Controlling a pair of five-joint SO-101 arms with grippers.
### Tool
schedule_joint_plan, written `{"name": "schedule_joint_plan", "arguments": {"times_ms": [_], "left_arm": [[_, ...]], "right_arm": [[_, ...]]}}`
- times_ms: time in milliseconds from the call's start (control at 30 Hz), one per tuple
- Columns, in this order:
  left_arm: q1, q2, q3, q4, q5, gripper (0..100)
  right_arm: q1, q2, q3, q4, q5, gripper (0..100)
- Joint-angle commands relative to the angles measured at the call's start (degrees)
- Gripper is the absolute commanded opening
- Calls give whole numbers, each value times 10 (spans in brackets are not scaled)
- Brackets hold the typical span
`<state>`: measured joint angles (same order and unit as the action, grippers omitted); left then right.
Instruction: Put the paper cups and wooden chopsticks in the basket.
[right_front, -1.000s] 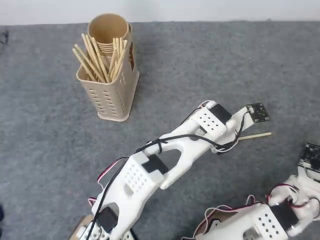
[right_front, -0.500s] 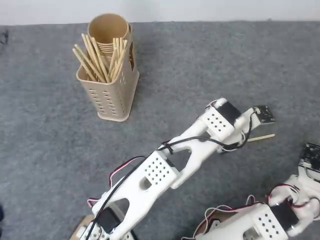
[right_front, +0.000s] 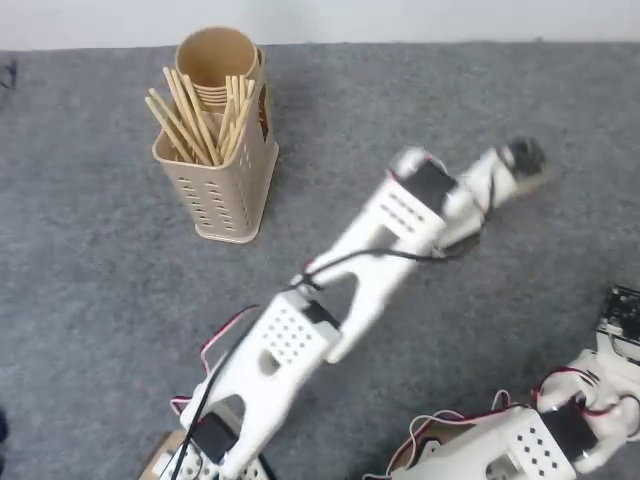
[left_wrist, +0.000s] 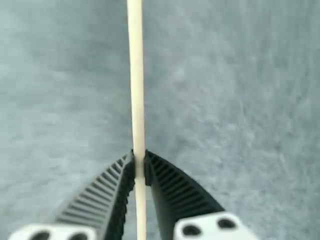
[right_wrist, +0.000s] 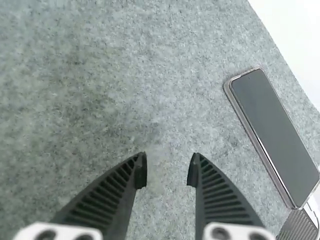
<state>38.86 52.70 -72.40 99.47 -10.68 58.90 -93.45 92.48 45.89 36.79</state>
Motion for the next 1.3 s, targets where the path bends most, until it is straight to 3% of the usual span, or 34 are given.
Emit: {"name": "schedule_joint_plan", "arguments": {"times_ms": [0, 333, 467, 600, 733, 800, 967, 1267], "left_arm": [[-57, -127, -38, 12, 38, 10], [-178, -390, -75, -5, 58, 9], [-274, -422, -75, -35, 125, 9], [-327, -426, -71, 17, 187, 9], [-382, -455, -29, 17, 209, 9], [-373, -505, 41, 17, 208, 9], [-264, -676, 305, -17, 188, 9], [-370, -975, 796, -312, 226, 9]], "right_arm": [[4, -7, 1, 5, 3, 158], [-56, -7, 5, 82, 1, 158], [-58, -7, 6, 97, 1, 158], [-57, -7, 6, 100, 5, 158], [-57, -7, 6, 100, 5, 158], [-58, -7, 6, 100, 5, 158], [-62, -7, 5, 100, 1, 158], [-75, -7, 9, 101, 1, 158]]}}
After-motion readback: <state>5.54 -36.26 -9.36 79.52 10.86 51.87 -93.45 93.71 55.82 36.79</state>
